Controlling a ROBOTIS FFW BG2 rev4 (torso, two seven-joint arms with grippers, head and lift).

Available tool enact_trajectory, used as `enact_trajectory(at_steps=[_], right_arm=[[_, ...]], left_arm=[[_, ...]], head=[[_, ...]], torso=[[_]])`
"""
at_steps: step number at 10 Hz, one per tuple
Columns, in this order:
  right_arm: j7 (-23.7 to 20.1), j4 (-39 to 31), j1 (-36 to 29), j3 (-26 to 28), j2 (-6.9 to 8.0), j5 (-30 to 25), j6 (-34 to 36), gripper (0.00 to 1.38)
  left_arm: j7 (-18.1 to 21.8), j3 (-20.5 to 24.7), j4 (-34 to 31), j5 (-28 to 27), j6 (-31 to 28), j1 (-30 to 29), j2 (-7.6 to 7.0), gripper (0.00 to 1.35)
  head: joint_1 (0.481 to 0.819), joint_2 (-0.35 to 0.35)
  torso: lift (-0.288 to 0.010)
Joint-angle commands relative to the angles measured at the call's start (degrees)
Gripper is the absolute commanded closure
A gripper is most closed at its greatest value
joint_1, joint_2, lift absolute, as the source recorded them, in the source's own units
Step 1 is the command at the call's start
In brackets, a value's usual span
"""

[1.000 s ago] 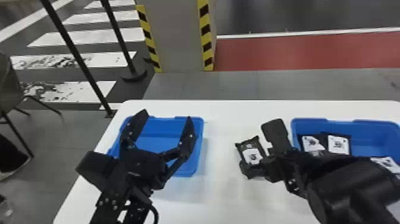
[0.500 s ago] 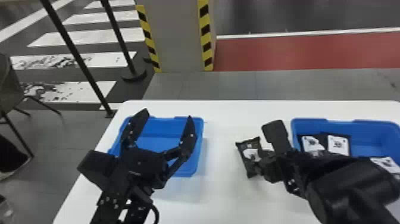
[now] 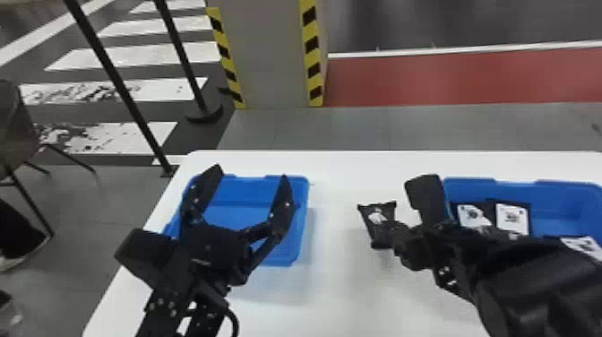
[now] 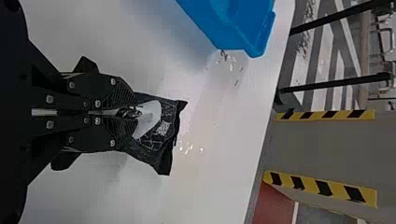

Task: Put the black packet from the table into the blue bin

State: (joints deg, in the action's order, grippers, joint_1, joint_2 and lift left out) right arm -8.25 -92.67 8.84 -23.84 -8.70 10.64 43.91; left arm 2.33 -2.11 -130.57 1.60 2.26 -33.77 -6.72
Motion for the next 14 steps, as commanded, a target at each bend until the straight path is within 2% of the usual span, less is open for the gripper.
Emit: enact_trajectory(at_steps=[1,4,6,7,9,11,12,13,14], right_arm=[[0.0,-7.1,-3.5,4.6,0.0,-0.5,-0.7,1.13],[0.1,-28.5,-17.3,19.6,1.58,-3.4,-4.1,1.13],[0.1,-35.6,-25.3,28.3,2.63,-3.6,-6.4,1.13],[0.1,-36.2,-27.4,31.7,2.99,-3.8,-6.4,1.13],[0.0,-33.1,-28.1,36.5,2.81,-6.0,-6.8,1.13],[-1.7,-23.4,-23.9,37.8,1.14,-6.2,-9.3,1.13],[-3.2,-19.1,-21.5,37.8,0.79,-6.8,-10.6,1.13],[-5.0,-14.7,-19.1,37.8,0.53,-6.6,-12.0,1.07],[-5.9,-13.0,-18.7,37.8,0.35,-6.3,-12.7,0.62]], left_arm=[[0.0,0.1,0.0,0.0,0.1,-0.1,0.04,0.11],[0.0,0.3,0.0,-0.1,0.3,-0.3,0.22,0.12],[0.0,0.4,0.0,-0.1,0.4,-0.4,0.31,0.11],[0.0,0.4,0.0,-0.1,0.4,-0.3,0.31,0.11],[0.0,0.4,0.0,-0.1,0.4,-0.3,0.22,0.11],[0.0,0.3,0.0,-0.1,0.4,-0.1,0.22,0.11],[0.0,0.2,0.0,-0.1,0.3,0.0,0.13,0.11],[0.0,0.1,0.0,-0.1,0.3,0.0,0.13,0.11],[0.0,0.1,0.0,-0.1,0.1,0.0,0.13,0.11]], head=[[0.695,0.191],[0.695,0.123],[0.695,0.049],[0.695,-0.005],[0.695,-0.078],[0.695,-0.156],[0.695,-0.176],[0.695,-0.181],[0.695,-0.184]], torso=[[-0.11],[-0.11],[-0.11],[-0.11],[-0.11],[-0.11],[-0.11],[-0.11],[-0.11]])
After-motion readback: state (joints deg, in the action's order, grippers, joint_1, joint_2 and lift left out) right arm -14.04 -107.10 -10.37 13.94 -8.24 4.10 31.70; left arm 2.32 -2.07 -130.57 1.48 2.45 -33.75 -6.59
